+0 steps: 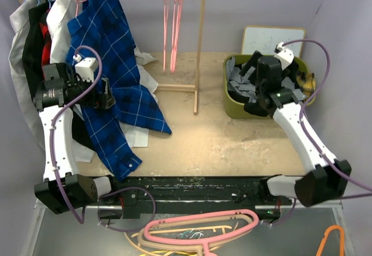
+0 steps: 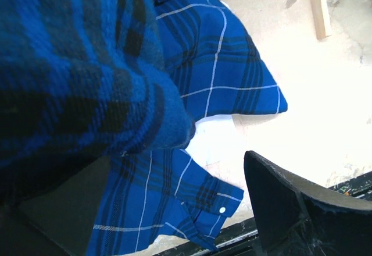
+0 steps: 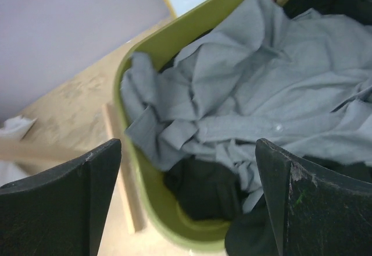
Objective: Place the shirt on the hanger
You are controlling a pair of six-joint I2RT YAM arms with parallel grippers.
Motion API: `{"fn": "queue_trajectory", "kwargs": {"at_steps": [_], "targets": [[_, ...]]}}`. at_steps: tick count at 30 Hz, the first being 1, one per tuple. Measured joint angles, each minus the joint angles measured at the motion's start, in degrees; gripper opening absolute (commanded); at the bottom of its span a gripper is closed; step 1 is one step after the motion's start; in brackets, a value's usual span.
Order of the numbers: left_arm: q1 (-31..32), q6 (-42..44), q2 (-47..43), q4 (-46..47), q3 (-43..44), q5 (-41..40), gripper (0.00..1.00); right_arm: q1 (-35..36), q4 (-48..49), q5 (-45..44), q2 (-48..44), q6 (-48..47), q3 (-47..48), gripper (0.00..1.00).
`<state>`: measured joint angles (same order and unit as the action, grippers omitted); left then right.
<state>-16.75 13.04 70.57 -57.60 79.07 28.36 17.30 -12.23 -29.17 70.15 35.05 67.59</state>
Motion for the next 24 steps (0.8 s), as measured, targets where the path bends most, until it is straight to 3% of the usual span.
{"fn": "queue_trajectory", "kwargs": {"at_steps": [14, 18, 20, 24], "targets": [[2.7, 0.2, 0.0, -1.2, 0.3, 2.3, 0.99, -7.0, 1.8, -1.3, 28.5, 0.5, 15.6, 0.97], [2.7, 0.5, -0.1, -1.0, -1.2, 1.5, 0.99, -7.9, 2.2, -1.3, 31.9, 0.3, 16.4, 0.94], [2.7, 1.0, -0.2, -0.6, -1.7, 1.1, 0.99, -8.3, 1.8, -1.4, 33.7, 0.4, 18.1, 0.87], [2.7, 1.1, -1.0, -0.1, -2.5, -0.2, 0.99, -8.8, 2.6, -1.4, 35.3, 0.4, 19.2, 0.59]]}}
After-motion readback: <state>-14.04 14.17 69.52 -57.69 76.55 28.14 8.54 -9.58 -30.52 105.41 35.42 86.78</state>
